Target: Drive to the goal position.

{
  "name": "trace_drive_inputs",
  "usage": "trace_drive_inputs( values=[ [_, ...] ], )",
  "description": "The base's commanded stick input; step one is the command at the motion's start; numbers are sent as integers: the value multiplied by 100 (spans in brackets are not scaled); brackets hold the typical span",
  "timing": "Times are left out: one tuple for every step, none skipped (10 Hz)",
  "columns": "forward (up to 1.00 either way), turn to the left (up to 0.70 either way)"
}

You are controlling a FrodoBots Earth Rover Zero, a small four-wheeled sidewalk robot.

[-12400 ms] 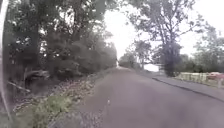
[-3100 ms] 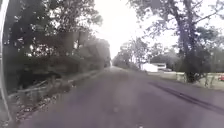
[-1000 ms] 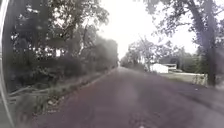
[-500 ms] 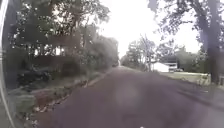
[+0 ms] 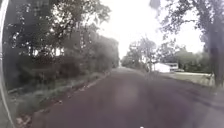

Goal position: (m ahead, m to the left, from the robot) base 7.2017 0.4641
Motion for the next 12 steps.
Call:
trace_drive_inputs(
  values=[
    [70, 1],
    [70, 1],
    [70, 1],
    [70, 1],
    [70, 1],
    [70, 1],
    [70, 1],
    [70, 1],
    [70, 1],
    [70, 1],
    [70, 1],
    [70, 1]
  ],
)
